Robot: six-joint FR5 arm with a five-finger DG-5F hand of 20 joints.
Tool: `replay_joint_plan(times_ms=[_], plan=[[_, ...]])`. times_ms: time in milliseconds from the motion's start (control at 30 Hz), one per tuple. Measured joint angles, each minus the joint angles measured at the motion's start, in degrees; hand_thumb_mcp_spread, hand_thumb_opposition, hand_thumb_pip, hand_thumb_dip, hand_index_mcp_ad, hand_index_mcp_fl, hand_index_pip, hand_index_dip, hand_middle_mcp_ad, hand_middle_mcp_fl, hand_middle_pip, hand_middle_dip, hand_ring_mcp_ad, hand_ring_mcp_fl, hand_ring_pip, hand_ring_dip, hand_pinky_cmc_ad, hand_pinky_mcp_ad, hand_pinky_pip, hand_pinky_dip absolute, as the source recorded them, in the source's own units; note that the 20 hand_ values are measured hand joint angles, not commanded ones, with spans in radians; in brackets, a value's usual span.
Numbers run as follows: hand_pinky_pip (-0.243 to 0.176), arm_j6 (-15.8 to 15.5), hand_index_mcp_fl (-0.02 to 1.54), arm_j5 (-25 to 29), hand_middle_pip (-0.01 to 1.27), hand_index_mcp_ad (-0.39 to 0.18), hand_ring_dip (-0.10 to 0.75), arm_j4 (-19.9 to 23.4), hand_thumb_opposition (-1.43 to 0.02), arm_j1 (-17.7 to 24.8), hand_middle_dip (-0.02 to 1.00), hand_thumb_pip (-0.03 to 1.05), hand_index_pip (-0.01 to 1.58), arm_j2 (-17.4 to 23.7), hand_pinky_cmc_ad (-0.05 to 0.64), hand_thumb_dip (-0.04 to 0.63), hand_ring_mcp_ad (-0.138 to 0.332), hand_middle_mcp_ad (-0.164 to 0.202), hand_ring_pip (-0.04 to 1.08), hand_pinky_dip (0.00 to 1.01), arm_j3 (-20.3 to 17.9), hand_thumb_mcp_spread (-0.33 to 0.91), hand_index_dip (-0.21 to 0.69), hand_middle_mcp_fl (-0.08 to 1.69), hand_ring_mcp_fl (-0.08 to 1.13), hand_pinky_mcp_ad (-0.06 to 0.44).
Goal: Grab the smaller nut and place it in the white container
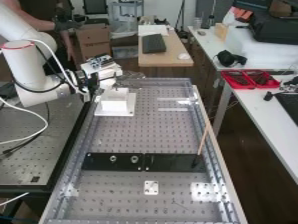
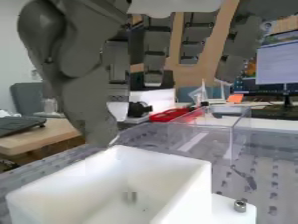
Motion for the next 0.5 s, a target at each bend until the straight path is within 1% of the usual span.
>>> replay_joint_plan(times_ms=[133, 200, 367, 467, 500], plan=[[0.099, 0.47, 0.02, 0.94, 0.12, -0.173, 0.154, 0.31, -0.85, 0.02, 0.27, 0.70, 1.37, 0.03, 0.340, 0.188, 0.112, 0.012, 0.10, 0.20, -0.15, 0.43, 0.190, 0.18, 0.02, 0.297], [0.099, 0.65, 0.02, 1.32, 0.12, -0.173, 0.154, 0.40, -0.85, -0.02, 0.27, 0.71, 1.34, 0.15, 0.340, 0.188, 0.112, 0.012, 0.10, 0.20, -0.18, 0.42, 0.171, 0.19, 0.02, 0.297], [0.096, 1.11, 0.02, 3.01, 0.11, -0.173, 0.154, -0.02, -0.84, -1.00, 0.27, 0.72, 1.33, 1.47, 0.340, 0.188, 0.106, 0.016, 0.10, 0.20, 0.02, 0.41, 0.152, 0.16, 0.01, 0.297], [0.096, 1.47, 0.02, 4.63, 0.11, -0.173, 0.152, -1.34, -0.84, -2.54, 0.27, 0.72, 1.31, 3.08, 0.340, 0.188, 0.106, 0.017, 0.10, 0.20, 0.66, 0.40, 0.147, 0.16, 0.01, 0.297], [0.096, 1.58, 0.02, 5.53, 0.11, -0.178, 0.152, -2.18, -0.84, -3.36, 0.27, 0.72, 1.30, 3.92, 0.340, 0.188, 0.106, 0.012, 0.10, 0.20, 1.10, 0.40, 0.138, 0.16, 0.01, 0.297]])
